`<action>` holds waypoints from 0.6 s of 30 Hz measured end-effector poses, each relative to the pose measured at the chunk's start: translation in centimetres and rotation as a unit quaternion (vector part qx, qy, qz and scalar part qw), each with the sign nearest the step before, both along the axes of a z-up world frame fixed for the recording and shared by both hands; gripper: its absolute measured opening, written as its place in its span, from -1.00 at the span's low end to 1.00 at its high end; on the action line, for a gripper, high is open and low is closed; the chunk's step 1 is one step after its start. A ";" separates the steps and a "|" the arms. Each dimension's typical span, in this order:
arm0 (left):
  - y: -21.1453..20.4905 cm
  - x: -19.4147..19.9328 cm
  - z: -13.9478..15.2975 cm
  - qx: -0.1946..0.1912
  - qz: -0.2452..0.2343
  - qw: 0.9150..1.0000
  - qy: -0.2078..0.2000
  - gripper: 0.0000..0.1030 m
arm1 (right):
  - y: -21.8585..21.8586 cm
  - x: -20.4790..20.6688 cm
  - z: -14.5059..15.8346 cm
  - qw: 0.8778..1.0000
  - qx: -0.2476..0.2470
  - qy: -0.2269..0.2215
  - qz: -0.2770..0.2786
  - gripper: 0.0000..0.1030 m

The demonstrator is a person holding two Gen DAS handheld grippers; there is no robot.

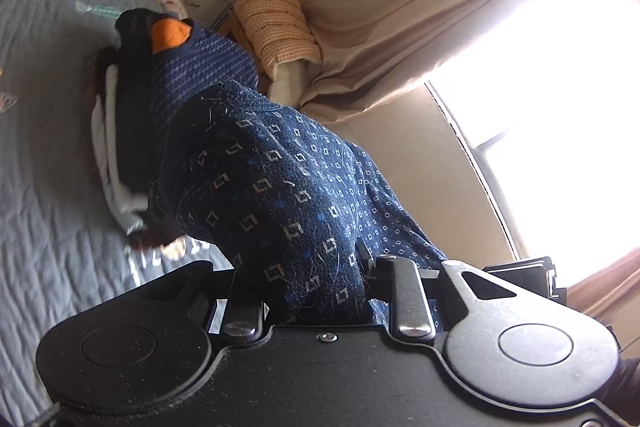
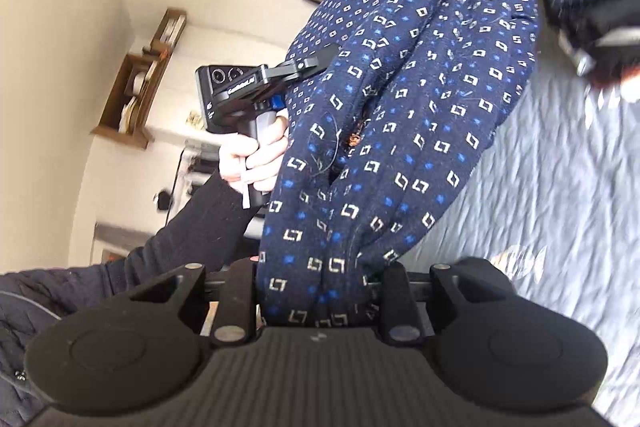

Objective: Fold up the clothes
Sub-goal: 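Carry the held navy shirt with the left gripper over the clothes stack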

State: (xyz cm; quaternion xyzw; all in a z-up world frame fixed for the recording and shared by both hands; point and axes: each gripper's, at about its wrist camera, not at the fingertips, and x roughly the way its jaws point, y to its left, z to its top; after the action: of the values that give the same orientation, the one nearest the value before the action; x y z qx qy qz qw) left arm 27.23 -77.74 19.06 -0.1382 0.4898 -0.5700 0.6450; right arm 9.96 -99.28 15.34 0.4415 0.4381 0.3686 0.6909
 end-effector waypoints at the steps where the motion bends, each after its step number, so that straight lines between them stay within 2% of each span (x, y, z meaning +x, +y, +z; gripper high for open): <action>1: -0.9 1.1 0.0 0.000 -0.005 1.000 0.000 -0.52 | -0.3 1.1 -0.1 1.000 -0.002 0.000 -0.008 -0.54; 6: -6.6 8.0 -2.2 0.008 -0.031 0.999 0.012 -0.52 | -2.7 7.3 -1.7 0.999 -0.002 0.015 -0.047 -0.54; 12: -13.2 16.2 -4.4 0.022 -0.055 0.998 0.009 -0.52 | -6.3 16.0 -4.2 0.997 -0.019 0.033 -0.074 -0.54; 18: -18.4 21.7 -2.7 -0.011 -0.061 0.998 -0.017 -0.52 | -10.2 23.7 -3.8 0.995 -0.058 0.017 -0.083 -0.54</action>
State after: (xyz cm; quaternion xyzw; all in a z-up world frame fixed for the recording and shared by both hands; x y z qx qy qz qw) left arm 48.98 -96.14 16.34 -0.1055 0.4802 -0.6157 0.6158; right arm 33.69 -109.52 11.50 0.4420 0.4322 0.2768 0.7357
